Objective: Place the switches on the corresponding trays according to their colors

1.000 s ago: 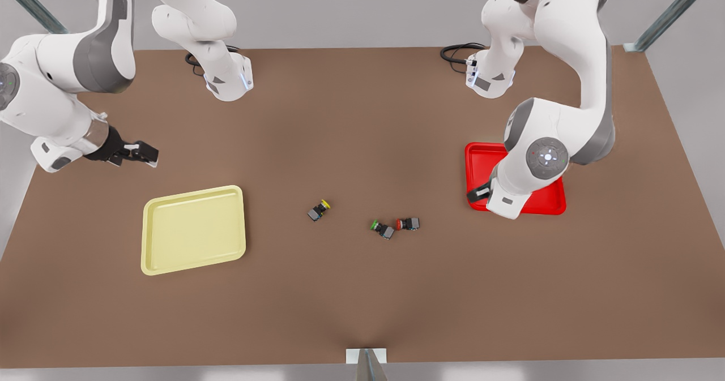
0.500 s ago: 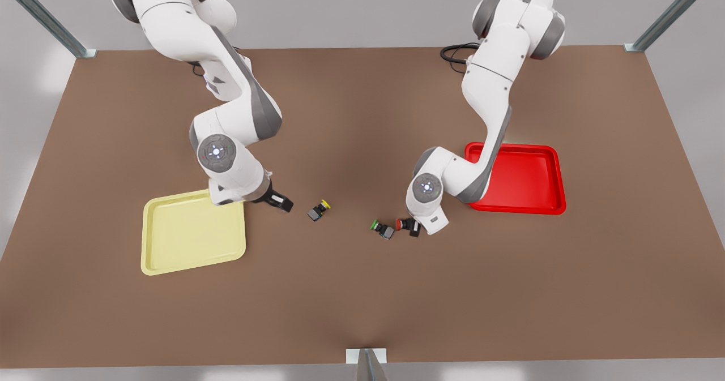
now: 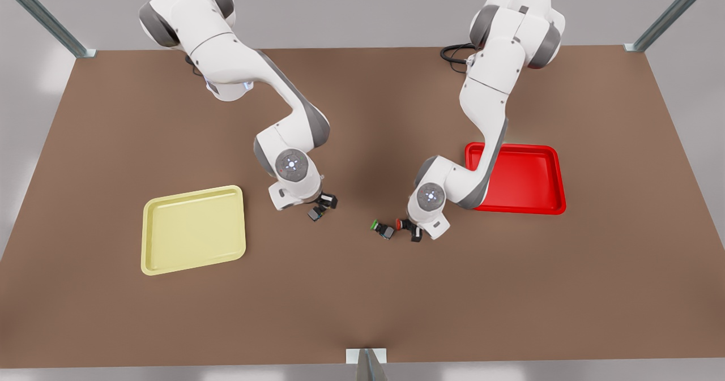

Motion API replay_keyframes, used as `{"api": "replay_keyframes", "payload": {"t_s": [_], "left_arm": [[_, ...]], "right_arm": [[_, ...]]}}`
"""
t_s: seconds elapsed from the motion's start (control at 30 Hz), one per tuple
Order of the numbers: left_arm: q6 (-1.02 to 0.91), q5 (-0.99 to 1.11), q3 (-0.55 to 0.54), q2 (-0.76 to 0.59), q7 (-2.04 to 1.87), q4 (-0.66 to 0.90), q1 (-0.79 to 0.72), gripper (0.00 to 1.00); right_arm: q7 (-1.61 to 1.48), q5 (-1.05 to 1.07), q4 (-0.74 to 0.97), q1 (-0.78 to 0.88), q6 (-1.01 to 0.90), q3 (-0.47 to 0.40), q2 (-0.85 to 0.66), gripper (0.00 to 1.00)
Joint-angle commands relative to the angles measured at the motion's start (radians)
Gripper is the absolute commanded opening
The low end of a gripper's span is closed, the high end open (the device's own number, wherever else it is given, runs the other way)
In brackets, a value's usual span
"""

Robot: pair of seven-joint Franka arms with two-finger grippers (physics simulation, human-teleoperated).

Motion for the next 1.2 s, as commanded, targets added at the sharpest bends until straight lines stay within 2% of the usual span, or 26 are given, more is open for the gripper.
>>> {"api": "replay_keyframes", "payload": {"t_s": [0.0,0.07,0.27,0.4,0.47,0.5,0.77,0.9,0.97,1.17], "left_arm": [[0.000,-0.003,0.000,0.000,0.000,0.000,0.002,1.00],[0.020,-0.003,0.000,0.006,-0.003,0.000,0.002,1.00],[0.038,-0.020,0.000,0.022,-0.002,0.000,0.002,1.00],[0.037,-0.018,0.000,0.029,-0.002,-0.001,0.002,1.00],[0.038,-0.035,0.000,0.031,0.000,-0.001,0.002,0.70],[0.043,-0.040,0.000,0.031,0.000,-0.001,0.002,0.65],[0.063,-0.044,0.000,0.036,0.002,-0.005,0.002,0.65],[0.066,-0.044,0.000,0.037,0.000,-0.005,0.002,0.65],[0.066,-0.044,0.000,0.037,0.000,-0.005,0.002,0.52],[0.064,-0.043,0.000,0.031,0.011,-0.005,0.002,0.54]], "right_arm": [[0.002,-0.009,0.002,0.000,0.000,-0.002,0.005,1.00],[0.065,-0.069,0.002,0.000,0.000,0.000,0.019,1.00],[0.080,-0.066,0.005,0.002,0.129,0.003,0.127,1.00],[0.082,-0.069,0.011,0.008,0.129,0.012,0.186,1.00],[0.080,-0.069,0.005,-0.003,0.134,0.012,0.190,1.00],[0.080,-0.068,0.000,-0.006,0.138,0.014,0.190,1.00],[0.327,-0.020,-0.006,-0.035,0.226,0.017,0.223,1.00],[0.361,-0.022,-0.011,-0.057,0.273,0.058,0.246,1.00],[0.363,-0.022,-0.015,-0.075,0.227,0.063,0.240,1.00],[0.392,-0.029,-0.055,-0.098,0.206,0.093,0.226,1.00]]}}
